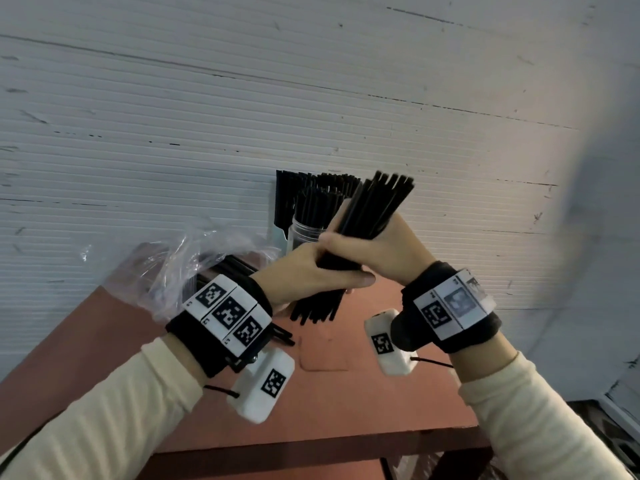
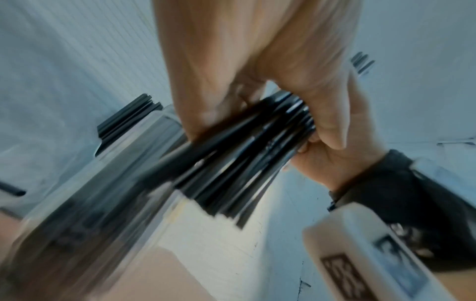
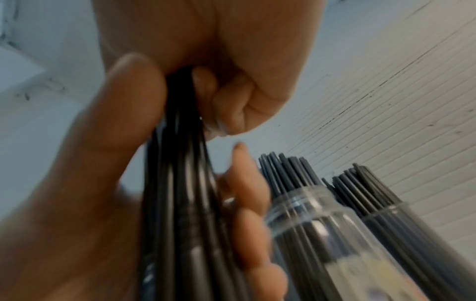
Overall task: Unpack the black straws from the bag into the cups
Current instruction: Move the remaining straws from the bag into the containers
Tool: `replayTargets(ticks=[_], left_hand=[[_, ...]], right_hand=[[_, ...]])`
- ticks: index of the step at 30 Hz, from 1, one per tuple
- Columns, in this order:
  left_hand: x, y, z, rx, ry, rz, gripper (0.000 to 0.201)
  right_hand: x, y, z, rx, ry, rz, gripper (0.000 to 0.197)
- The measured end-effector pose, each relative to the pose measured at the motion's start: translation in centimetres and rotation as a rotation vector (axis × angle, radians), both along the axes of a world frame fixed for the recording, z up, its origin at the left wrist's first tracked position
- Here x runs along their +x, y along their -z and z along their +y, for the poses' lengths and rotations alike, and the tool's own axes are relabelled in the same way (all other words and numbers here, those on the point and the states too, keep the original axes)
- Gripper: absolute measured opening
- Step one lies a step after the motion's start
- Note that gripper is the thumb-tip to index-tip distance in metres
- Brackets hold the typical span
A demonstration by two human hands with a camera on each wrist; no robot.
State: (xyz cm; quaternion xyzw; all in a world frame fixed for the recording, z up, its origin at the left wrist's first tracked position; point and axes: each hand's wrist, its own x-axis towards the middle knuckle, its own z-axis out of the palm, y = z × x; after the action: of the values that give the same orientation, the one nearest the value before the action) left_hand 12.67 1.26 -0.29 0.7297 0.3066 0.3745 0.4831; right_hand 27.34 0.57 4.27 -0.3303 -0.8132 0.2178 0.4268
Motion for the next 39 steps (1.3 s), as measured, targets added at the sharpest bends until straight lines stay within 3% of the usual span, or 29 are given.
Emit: replayTargets(ticks=[2,4,7,9,11,13,21,39], left_hand=[[-0.4,-0.4,0.7,0.060,-0.107,-0.061,0.063],[-0.9,-0.7,1.4,0.190,-0.320,-0.099,0.082],[-1.8,-0.4,3.4,0.357,-0.554,-0.015,0.104],[-2.4,-0.1,5.0,0.293,-0.553,0.004,0.121],[-2.6,0.0,6.4,0.192,-0.435,0.010,0.132],[-2.5,0.2,7.6,0.173,-0.361,0.039,0.132],[-3.3,0.6,9.8,0.036,-0.290,0.055,0.090],[-3.3,0.9,10.6,0.124,-0.203,0.024,0.103]], right_hand=[[0.1,-1.7,0.6,0.042,0.012,0.124,0.008],[0.3,-3.6,1.3,0.072,0.054,0.243,0.007],[0.3,-5.8,2.5,0.079,0.116,0.385,0.009],[0.2,-6.6,3.6,0.041,0.128,0.455,0.008],[0.0,-6.9,4.6,0.006,0.130,0.482,0.011],[-0.3,-6.9,5.4,-0.028,0.121,0.477,0.012],[0.4,-6.8,7.6,0.020,0.161,0.267,0.008],[1.3,-6.8,9.2,0.037,0.120,0.199,0.012]])
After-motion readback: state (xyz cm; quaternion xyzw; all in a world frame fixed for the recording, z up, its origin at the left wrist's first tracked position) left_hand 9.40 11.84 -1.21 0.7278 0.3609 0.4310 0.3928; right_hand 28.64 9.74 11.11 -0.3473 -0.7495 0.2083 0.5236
